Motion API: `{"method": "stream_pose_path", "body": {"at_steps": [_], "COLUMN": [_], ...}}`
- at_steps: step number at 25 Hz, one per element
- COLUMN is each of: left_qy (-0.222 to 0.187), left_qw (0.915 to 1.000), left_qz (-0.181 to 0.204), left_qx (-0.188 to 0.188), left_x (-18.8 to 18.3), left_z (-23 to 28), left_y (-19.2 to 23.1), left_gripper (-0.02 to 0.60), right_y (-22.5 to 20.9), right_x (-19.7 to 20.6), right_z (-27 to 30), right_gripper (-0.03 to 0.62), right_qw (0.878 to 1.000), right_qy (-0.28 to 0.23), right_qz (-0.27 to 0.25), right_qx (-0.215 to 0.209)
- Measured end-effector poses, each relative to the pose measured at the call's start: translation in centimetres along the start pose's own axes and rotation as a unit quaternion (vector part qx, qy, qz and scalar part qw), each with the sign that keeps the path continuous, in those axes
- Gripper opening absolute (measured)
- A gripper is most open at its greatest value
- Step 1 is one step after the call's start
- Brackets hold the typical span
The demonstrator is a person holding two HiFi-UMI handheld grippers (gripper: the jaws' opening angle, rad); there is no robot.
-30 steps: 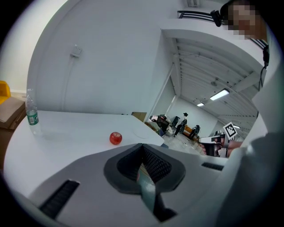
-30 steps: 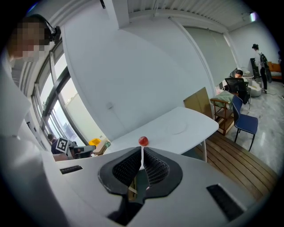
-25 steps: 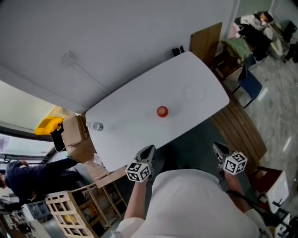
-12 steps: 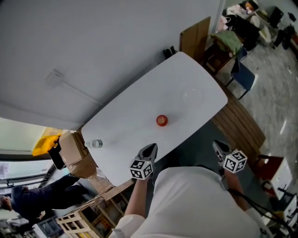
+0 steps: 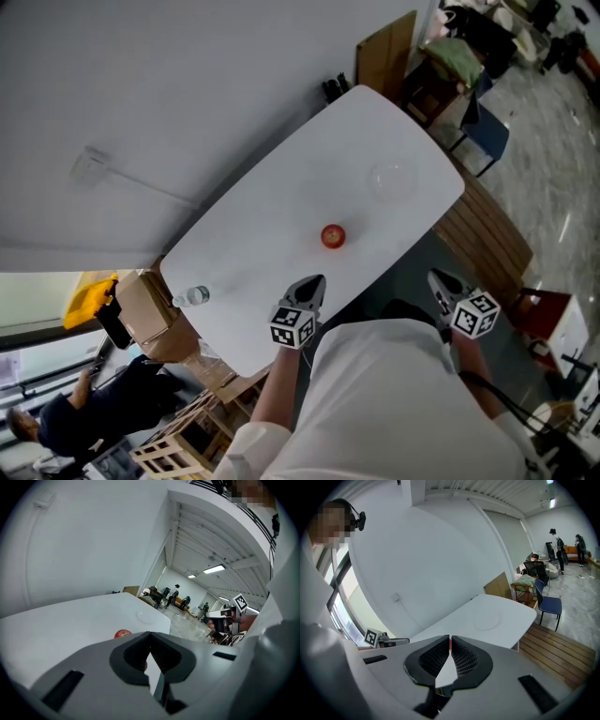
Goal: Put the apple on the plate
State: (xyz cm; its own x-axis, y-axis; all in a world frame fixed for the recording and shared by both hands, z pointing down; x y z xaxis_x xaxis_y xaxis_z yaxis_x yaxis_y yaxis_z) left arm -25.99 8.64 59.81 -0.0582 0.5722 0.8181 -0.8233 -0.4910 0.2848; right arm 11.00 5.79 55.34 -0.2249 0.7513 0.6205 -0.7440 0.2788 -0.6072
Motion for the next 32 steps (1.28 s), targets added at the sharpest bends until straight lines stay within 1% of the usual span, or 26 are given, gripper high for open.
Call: {"method": "stream_pose_path", "body": {"at_steps": [6,11,14,17,21,25,31,32], "left_qy": [0.019,0.037,0.052,0.061,0.072,0.087,0.118,0.125], "left_qw": [0.9996,0.9990,0.9982,0.9974,0.9967,0.9950,0.9910,0.9899], "left_qz": [0.016,0.023,0.028,0.037,0.037,0.043,0.049,0.053], "left_qx": [0.009,0.011,0.011,0.007,-0.008,-0.021,-0.039,-0.042], "left_x": [0.1,0.0,0.1,-0.1,-0.3,-0.4,0.2,0.4], "left_z": [1.0,2.4,3.3,4.4,5.5,7.0,9.8,10.3], "left_y": [1.2,2.0,1.9,1.8,2.0,2.5,3.4,3.6], "left_gripper": [0.002,0.003,0.010,0.054,0.074,0.110,0.182,0.202], "right_y": [0.9,0.6,0.3,-0.4,-0.7,-1.6,-3.3,-3.5], "right_x": [0.5,0.5,0.4,0.3,-0.3,-1.2,-2.4,-2.7], "right_z": [0.4,0.4,0.8,1.3,2.2,2.8,2.5,2.5], "right_gripper": [0.038,0.038,0.038,0.038,0.038,0.038,0.038,0.038], "right_qw": [1.000,1.000,1.000,1.000,0.999,0.998,0.997,0.997], "right_qy": [0.002,0.003,0.015,0.029,0.046,0.060,0.076,0.077], "right_qz": [0.008,0.014,0.012,0.003,-0.003,-0.008,-0.009,-0.009], "right_qx": [0.000,0.007,0.004,-0.001,-0.010,-0.020,-0.019,-0.017]}}
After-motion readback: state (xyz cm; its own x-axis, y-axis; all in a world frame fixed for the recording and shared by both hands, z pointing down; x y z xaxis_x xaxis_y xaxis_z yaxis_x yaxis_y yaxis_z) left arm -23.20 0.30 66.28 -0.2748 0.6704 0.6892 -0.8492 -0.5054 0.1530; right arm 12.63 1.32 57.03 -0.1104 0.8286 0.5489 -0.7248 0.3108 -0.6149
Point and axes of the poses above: the fingertips, and each gripper's own axes: z forward along the fingers, y to its left, x out of its underside, the point moved 8 cm from there along -z, backward along the fingers, and after that the axes turned 11 degrees about z, right-handed, at the moved point
